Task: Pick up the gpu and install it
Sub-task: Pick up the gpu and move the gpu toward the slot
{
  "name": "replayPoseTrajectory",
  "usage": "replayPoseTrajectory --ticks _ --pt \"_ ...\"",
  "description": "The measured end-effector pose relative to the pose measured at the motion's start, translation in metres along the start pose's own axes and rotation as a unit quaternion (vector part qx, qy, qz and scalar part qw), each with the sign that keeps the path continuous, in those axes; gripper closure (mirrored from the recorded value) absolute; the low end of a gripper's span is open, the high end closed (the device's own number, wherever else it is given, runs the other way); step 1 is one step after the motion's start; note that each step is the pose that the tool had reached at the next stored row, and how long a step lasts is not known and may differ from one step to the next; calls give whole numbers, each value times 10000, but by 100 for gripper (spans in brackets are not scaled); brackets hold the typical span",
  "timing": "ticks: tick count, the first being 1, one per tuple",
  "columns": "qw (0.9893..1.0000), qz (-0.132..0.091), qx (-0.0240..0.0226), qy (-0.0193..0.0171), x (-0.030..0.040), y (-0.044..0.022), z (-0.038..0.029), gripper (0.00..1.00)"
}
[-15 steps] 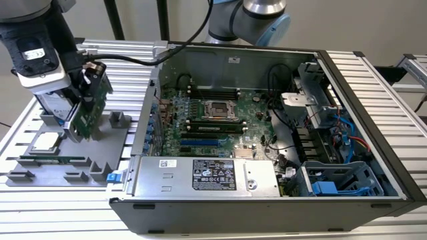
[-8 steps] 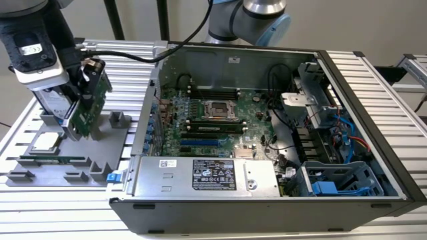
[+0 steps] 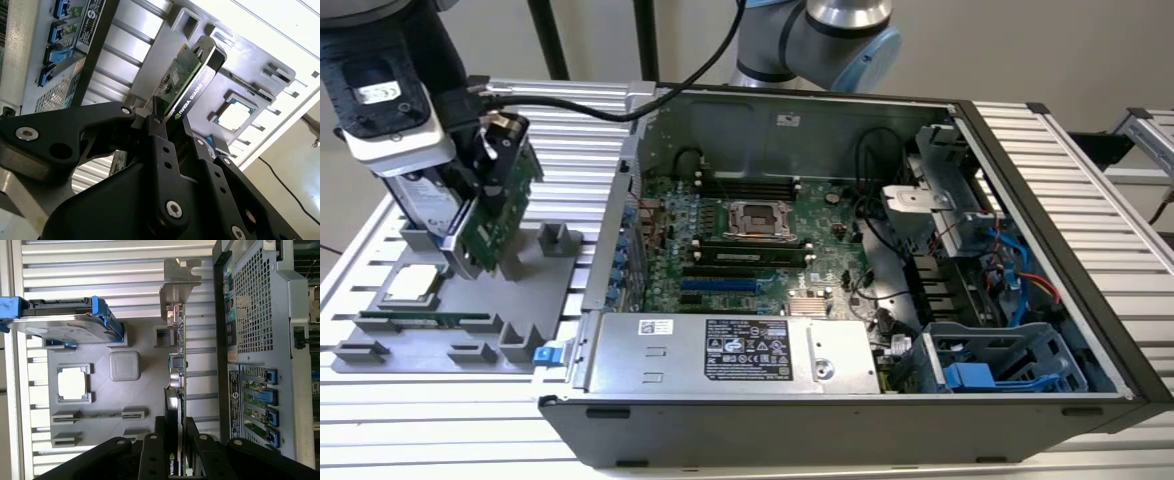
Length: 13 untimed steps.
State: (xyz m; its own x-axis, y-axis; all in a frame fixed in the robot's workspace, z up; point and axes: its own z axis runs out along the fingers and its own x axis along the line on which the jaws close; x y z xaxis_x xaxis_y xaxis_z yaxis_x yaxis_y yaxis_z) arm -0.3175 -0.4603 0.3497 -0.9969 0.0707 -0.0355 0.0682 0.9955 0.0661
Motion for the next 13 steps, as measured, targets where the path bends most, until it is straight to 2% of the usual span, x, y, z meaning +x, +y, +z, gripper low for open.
replayPoseTrajectory --ticks 13 --pt "10000 0 0 -1 -2 4 -59 100"
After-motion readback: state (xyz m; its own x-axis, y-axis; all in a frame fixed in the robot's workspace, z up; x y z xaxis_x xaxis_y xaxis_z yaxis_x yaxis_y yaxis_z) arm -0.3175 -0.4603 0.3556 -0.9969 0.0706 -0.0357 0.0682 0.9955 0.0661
